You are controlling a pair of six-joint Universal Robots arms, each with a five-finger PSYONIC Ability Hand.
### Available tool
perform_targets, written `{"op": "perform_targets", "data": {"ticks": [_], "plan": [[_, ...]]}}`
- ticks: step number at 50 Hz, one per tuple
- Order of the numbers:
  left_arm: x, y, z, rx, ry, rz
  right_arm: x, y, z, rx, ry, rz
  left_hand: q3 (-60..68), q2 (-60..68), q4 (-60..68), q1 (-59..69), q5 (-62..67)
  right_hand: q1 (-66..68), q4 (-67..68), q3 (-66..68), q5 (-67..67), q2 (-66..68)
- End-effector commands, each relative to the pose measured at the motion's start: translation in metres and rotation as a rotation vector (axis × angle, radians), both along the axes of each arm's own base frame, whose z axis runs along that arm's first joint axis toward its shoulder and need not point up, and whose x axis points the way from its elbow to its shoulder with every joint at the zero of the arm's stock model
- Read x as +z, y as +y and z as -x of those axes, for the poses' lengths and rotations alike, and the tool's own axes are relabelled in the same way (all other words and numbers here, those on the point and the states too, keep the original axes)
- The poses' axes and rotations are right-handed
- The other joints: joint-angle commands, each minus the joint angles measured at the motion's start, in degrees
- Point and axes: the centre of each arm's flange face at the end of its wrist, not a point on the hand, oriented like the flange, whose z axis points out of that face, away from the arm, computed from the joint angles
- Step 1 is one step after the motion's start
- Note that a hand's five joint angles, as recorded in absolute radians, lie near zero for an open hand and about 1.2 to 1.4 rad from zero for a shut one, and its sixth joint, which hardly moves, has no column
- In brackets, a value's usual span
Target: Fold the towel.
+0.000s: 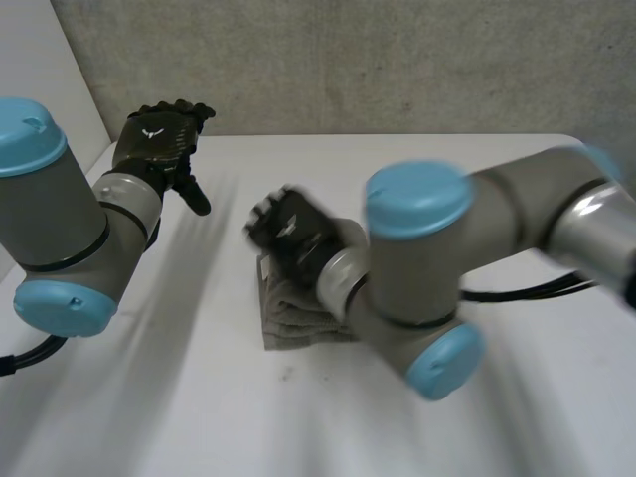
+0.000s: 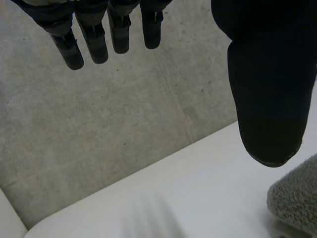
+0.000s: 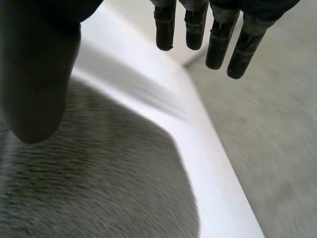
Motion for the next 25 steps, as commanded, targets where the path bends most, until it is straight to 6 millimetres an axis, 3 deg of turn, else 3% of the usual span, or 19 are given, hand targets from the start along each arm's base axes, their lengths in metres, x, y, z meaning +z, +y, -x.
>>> {"op": "perform_targets", "data": {"ticks": [1, 3, 4, 8, 9, 14, 15, 17, 19, 25], "plan": [[-0.006, -0.002, 0.016, -0.033, 0.018, -0.007, 0.041, -0.034, 0.052, -0.216, -0.305, -0.256, 1.9, 2.1, 2.0, 1.7, 1.4, -3.6, -4.7, -3.9, -3.6, -4.2], [-0.019, 0.002, 0.030, -0.066, 0.050, -0.056, 0.041, -0.055, 0.073, -0.305, -0.357, -0.304, 2.2, 2.4, 2.4, 2.0, 1.7, -3.6, -4.7, -3.9, -3.6, -4.2], [-0.019, 0.002, 0.030, -0.066, 0.050, -0.057, 0.041, -0.055, 0.073, -0.305, -0.357, -0.304, 2.2, 2.4, 2.4, 2.0, 1.7, -3.6, -4.7, -3.9, -3.6, -4.2], [-0.051, 0.013, 0.047, -0.110, 0.090, -0.170, 0.025, -0.073, 0.086, -0.372, -0.351, -0.365, 2.4, 2.6, 2.5, 2.2, 1.9, -3.6, -4.7, -3.9, -3.6, -4.2], [-0.051, 0.013, 0.047, -0.110, 0.090, -0.170, 0.024, -0.073, 0.086, -0.372, -0.350, -0.366, 2.4, 2.6, 2.5, 2.2, 1.9, -3.6, -4.7, -3.9, -3.6, -4.2], [-0.099, 0.030, 0.063, -0.153, 0.052, -0.302, -0.020, -0.084, 0.080, -0.408, -0.279, -0.474, 2.4, 2.6, 2.5, 2.2, 1.9, -3.6, -4.7, -3.9, -3.6, -4.2], [-0.099, 0.030, 0.063, -0.153, 0.052, -0.303, -0.020, -0.084, 0.080, -0.408, -0.279, -0.474, 2.4, 2.6, 2.5, 2.2, 1.9, -3.6, -4.7, -3.9, -3.6, -4.2], [-0.108, 0.033, 0.065, -0.157, 0.038, -0.325, -0.046, -0.085, 0.074, -0.417, -0.243, -0.536, 2.4, 2.6, 2.5, 2.2, 1.9, -3.6, -4.7, -3.9, -3.6, -4.2], [-0.120, 0.037, 0.063, -0.154, 0.016, -0.362, -0.056, -0.087, 0.072, -0.423, -0.231, -0.553, 2.4, 2.6, 2.5, 2.2, 1.9, -3.6, -4.7, -3.9, -3.6, -4.2], [-0.132, 0.044, 0.058, -0.151, -0.012, -0.409, -0.087, -0.084, 0.062, -0.411, -0.175, -0.592, 2.4, 2.6, 2.5, 2.2, 1.9, -3.6, -4.7, -3.9, -3.6, -4.2]]}}
